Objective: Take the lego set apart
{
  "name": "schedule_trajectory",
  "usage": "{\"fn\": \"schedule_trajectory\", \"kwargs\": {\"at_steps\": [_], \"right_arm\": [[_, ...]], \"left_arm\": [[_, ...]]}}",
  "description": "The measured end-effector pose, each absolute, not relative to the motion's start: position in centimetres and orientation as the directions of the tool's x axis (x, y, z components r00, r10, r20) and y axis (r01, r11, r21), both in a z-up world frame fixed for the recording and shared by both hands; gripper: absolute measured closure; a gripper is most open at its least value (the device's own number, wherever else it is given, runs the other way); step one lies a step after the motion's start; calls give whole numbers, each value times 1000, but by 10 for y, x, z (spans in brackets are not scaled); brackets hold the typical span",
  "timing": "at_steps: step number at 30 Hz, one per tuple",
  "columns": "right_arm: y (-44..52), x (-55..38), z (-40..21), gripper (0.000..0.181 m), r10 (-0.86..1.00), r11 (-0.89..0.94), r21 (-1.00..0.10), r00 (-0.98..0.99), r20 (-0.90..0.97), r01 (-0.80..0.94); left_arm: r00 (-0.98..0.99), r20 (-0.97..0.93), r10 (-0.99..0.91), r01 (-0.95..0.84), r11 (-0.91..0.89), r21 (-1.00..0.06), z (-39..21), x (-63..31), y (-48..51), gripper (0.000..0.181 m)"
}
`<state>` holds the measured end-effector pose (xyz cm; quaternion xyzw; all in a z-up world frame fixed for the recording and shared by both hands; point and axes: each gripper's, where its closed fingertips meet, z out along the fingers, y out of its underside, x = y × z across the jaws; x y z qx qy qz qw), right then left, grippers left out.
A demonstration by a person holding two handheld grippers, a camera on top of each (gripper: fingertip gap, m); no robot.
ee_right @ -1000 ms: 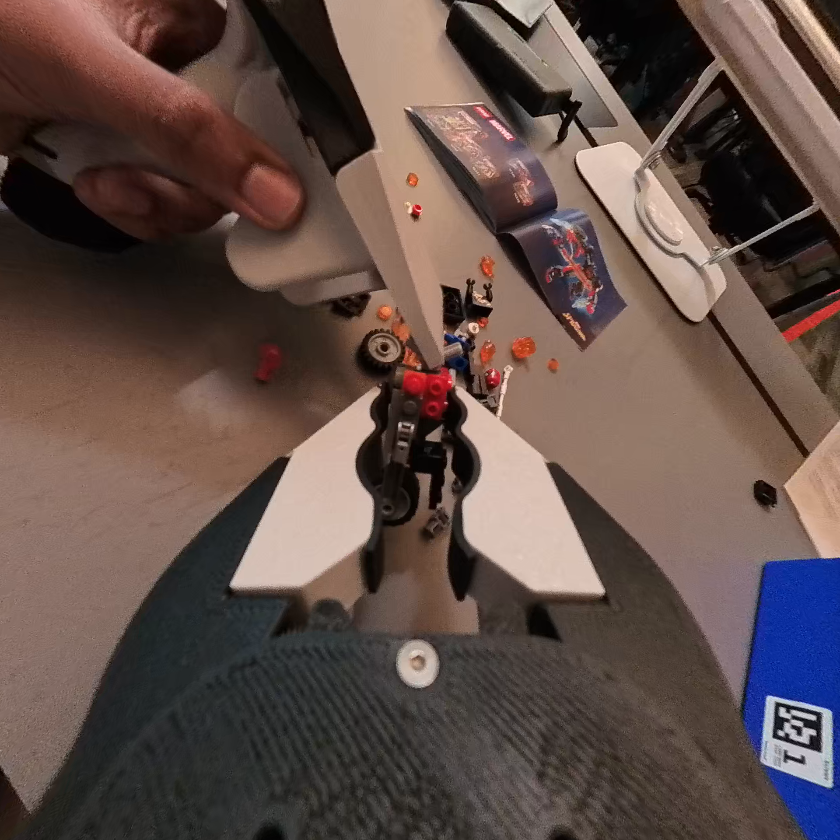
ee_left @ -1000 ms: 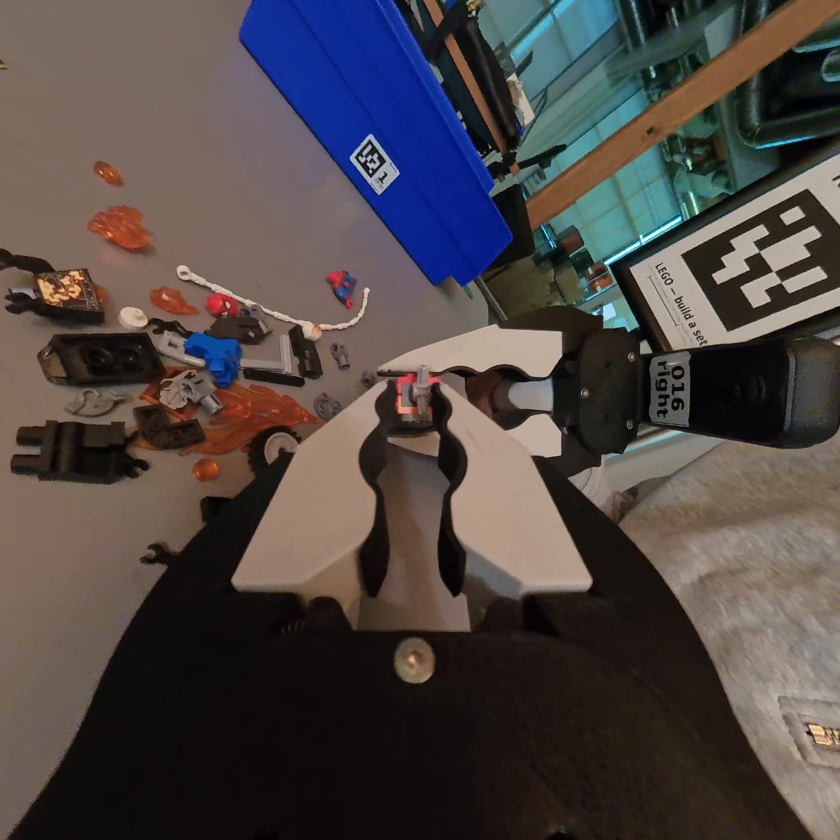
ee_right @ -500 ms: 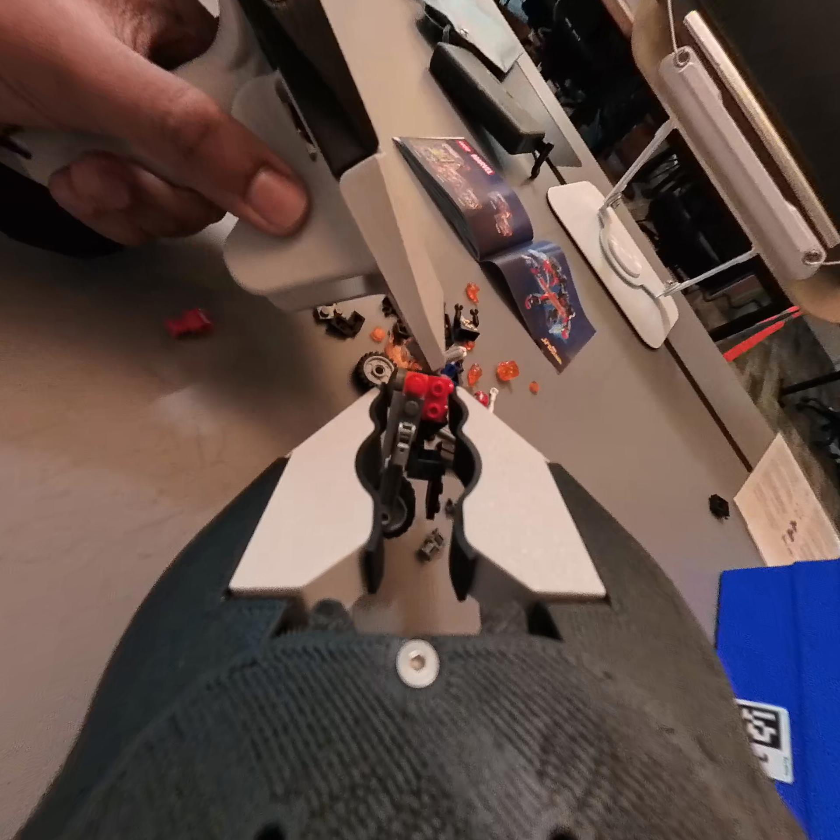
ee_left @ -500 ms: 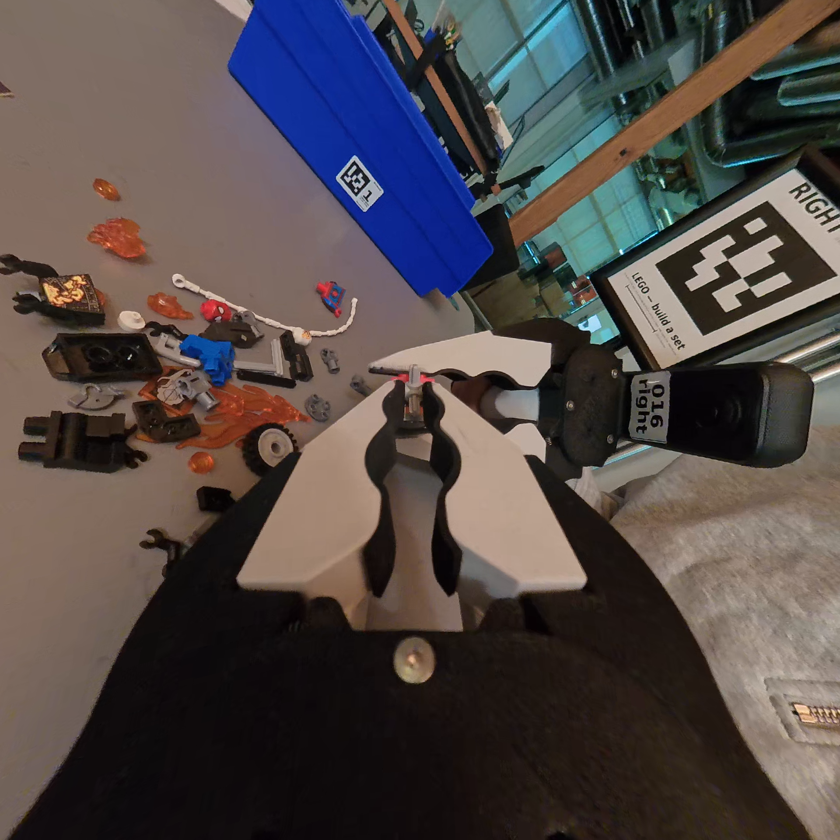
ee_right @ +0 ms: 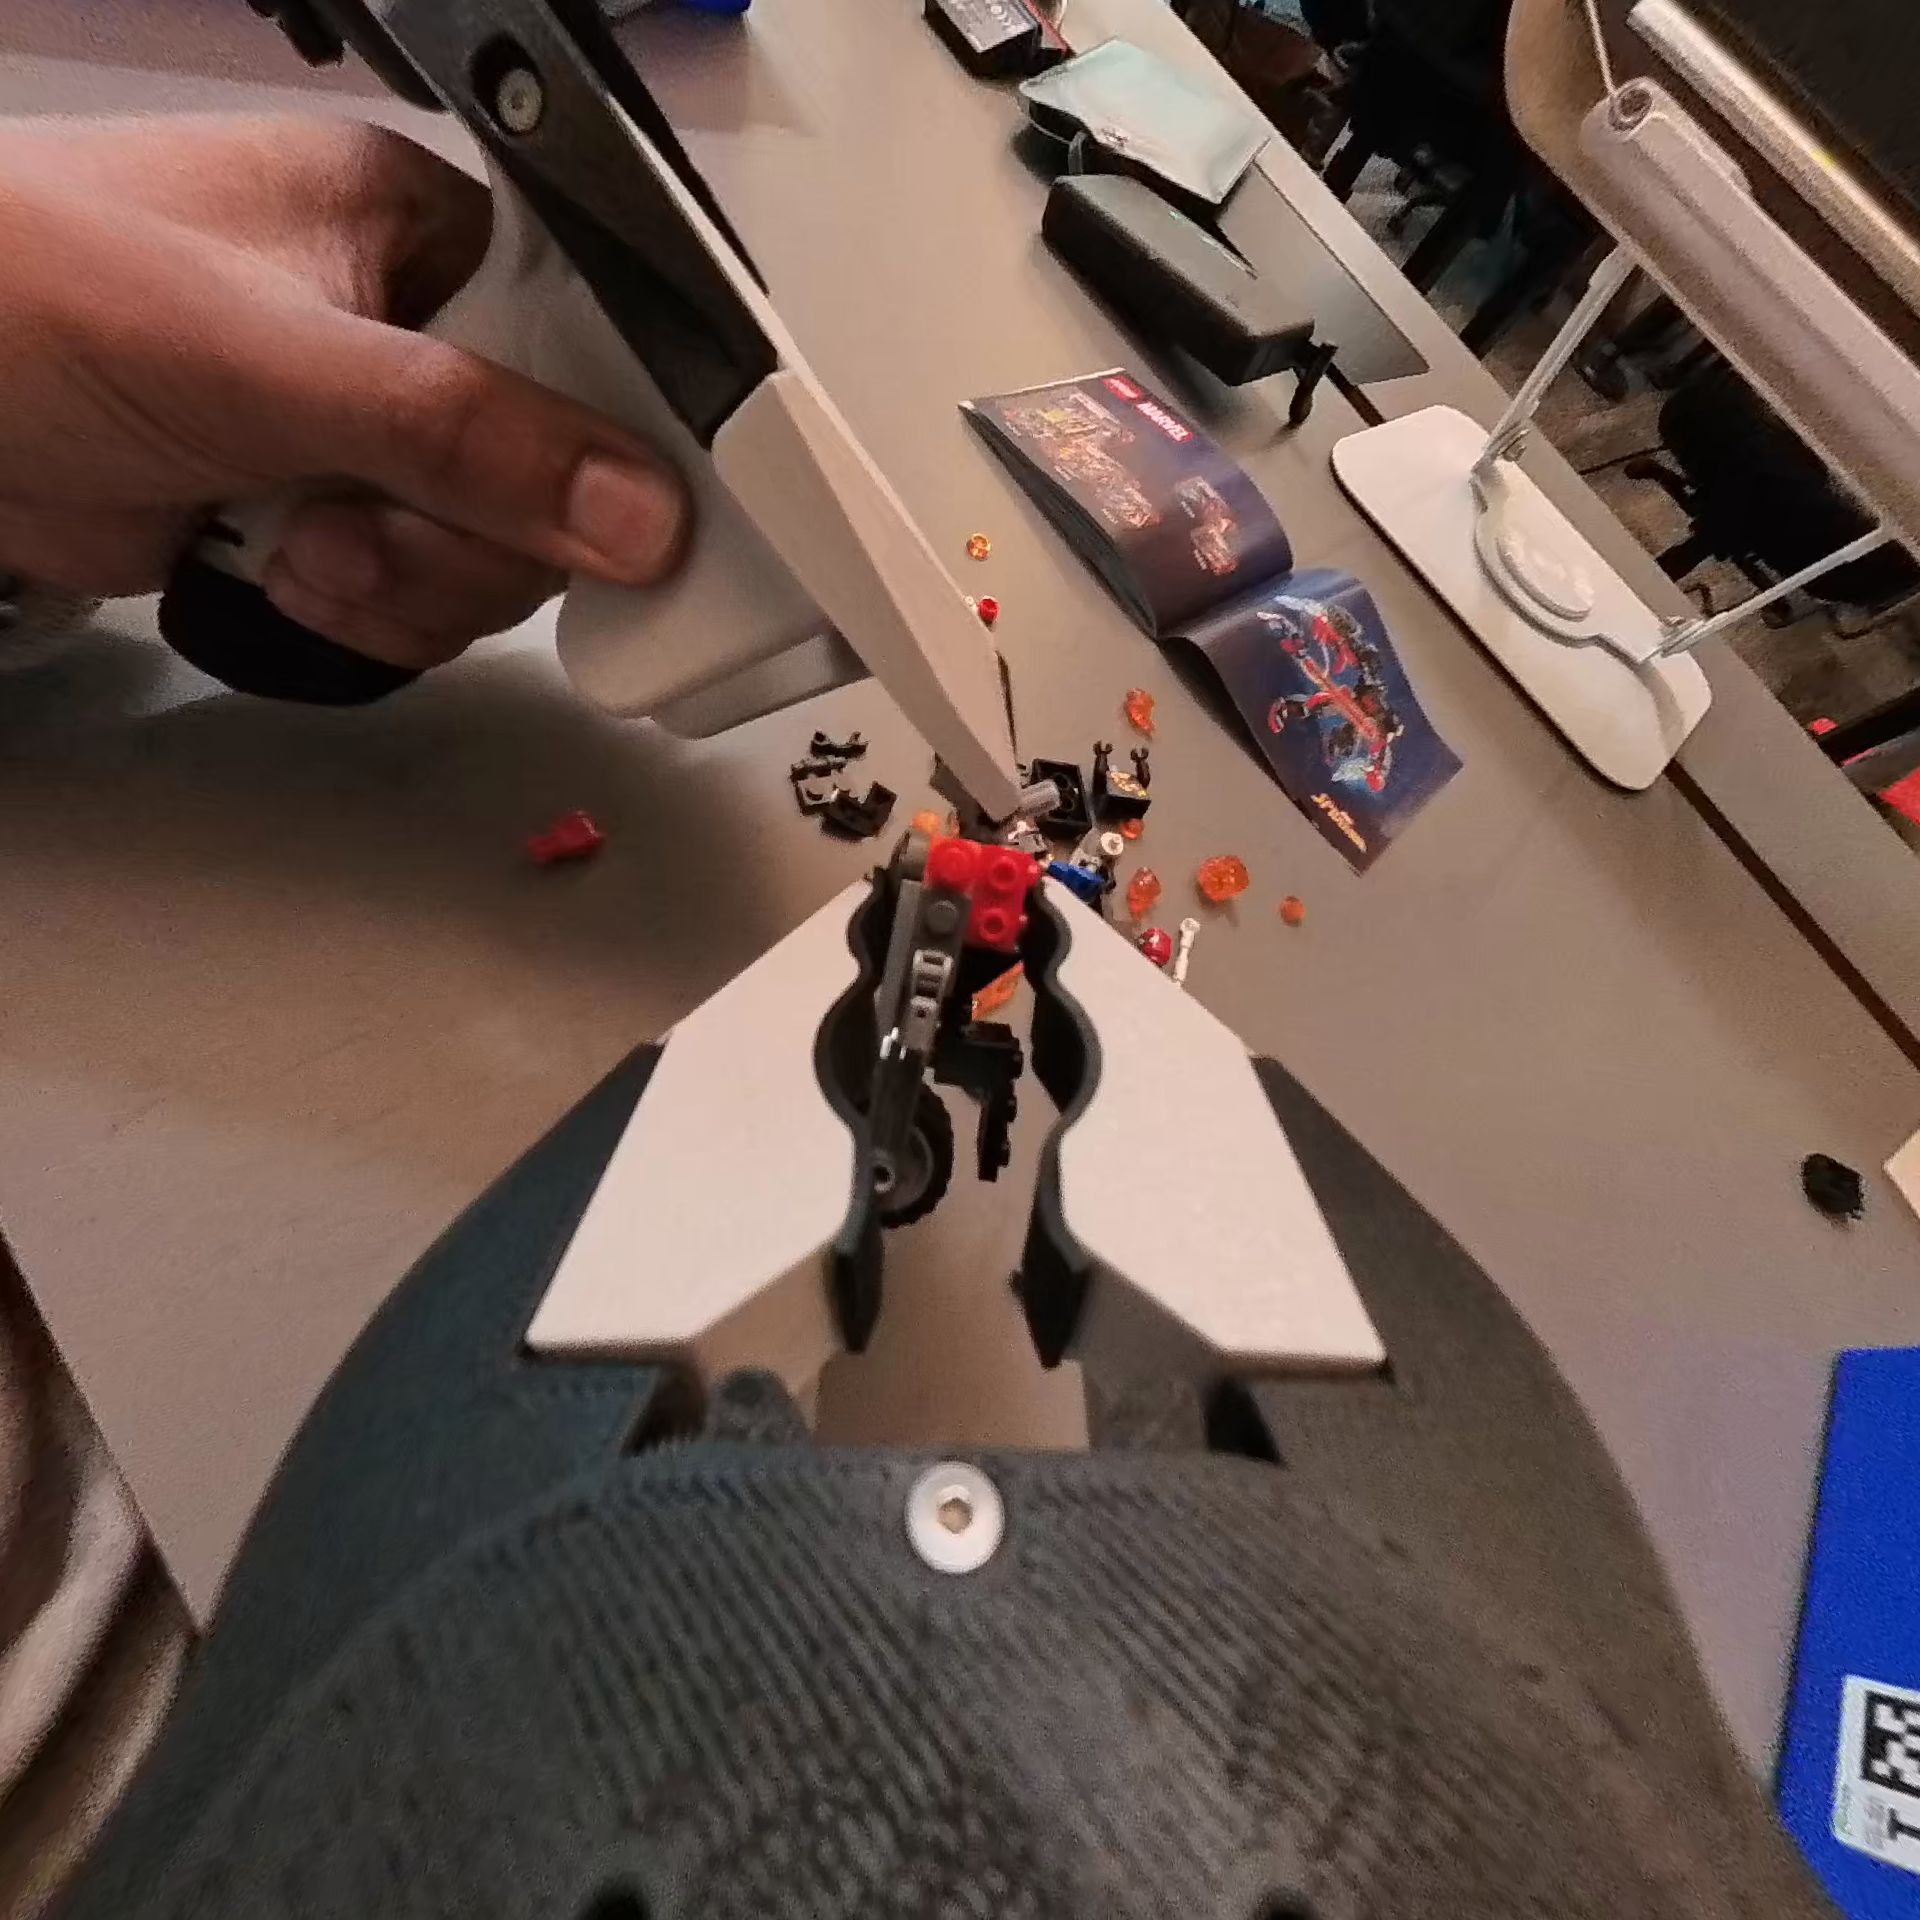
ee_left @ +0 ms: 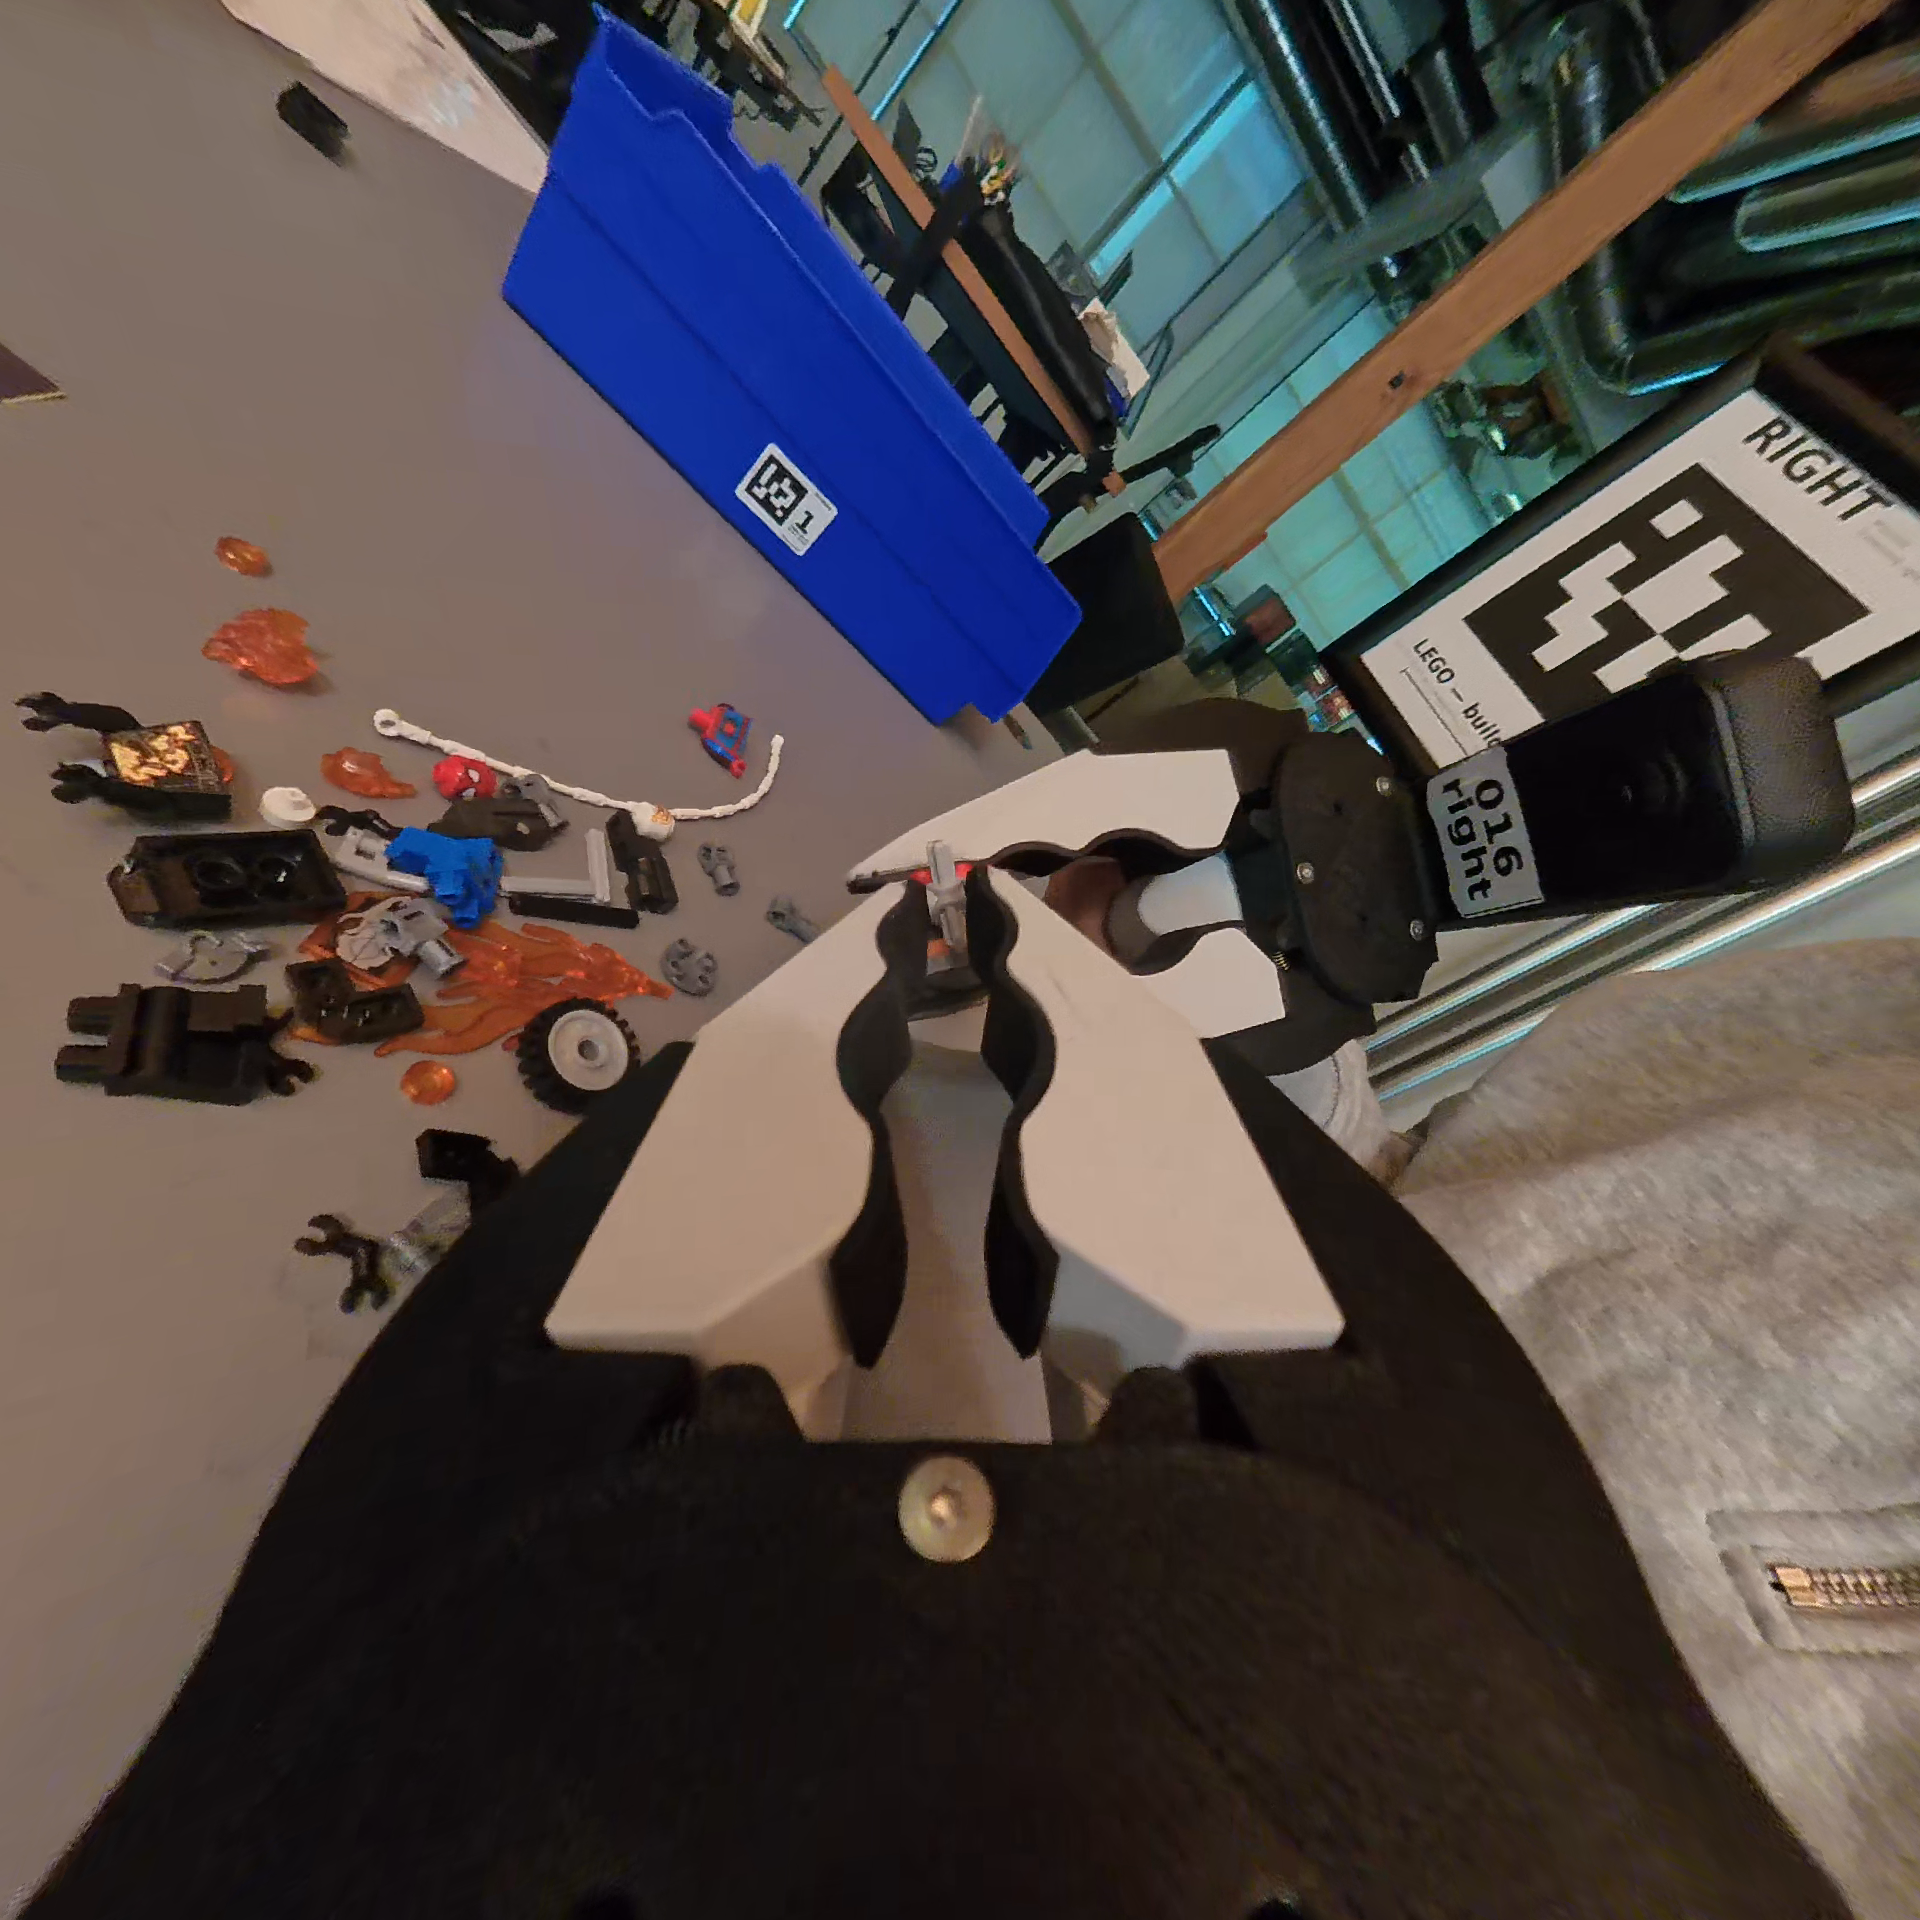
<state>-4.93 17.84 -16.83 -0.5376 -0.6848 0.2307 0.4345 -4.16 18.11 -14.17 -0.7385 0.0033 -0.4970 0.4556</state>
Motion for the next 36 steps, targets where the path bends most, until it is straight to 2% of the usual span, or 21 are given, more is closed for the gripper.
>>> {"fn": "schedule_trajectory", "kwargs": {"at_steps": [4,8,10,11,13,14,19,21,26,28,30,36], "right_arm": [[177,-46,-166,157,937,314,-778,-45,346,544],[177,-40,-161,157,941,299,-784,-30,338,543],[209,-9,-179,157,913,268,-685,49,405,677],[213,3,-184,157,935,217,-715,68,348,664],[207,10,-177,157,982,80,-818,96,162,570],[208,10,-175,157,981,77,-823,105,163,563],[196,-13,-172,157,949,236,-795,43,312,559],[187,-21,-170,157,931,302,-778,4,364,550],[177,-30,-168,157,885,404,-735,-29,465,545],[175,-31,-165,157,882,410,-739,-26,471,535],[175,-31,-165,157,875,418,-731,-23,483,539],[175,-31,-166,157,867,423,-723,-12,499,546]], "left_arm": [[491,741,-458,464,-582,-668,-139,-39,180,176],[552,699,-454,449,-545,-708,-135,-41,179,179],[656,653,-379,573,-314,-757,-108,-114,177,181],[645,674,-360,602,-302,-739,-101,-141,168,181],[632,688,-358,598,-340,-726,-99,-153,160,181],[624,688,-372,589,-355,-726,-98,-147,160,181],[459,756,-466,557,-513,-654,-116,-75,174,181],[393,793,-466,526,-593,-610,-127,-48,175,167],[459,772,-440,450,-634,-629,-142,-27,177,160],[476,764,-436,429,-643,-634,-145,-23,176,162],[457,768,-449,436,-640,-633,-141,-21,175,173],[470,767,-436,421,-653,-629,-142,-21,173,173]]}}
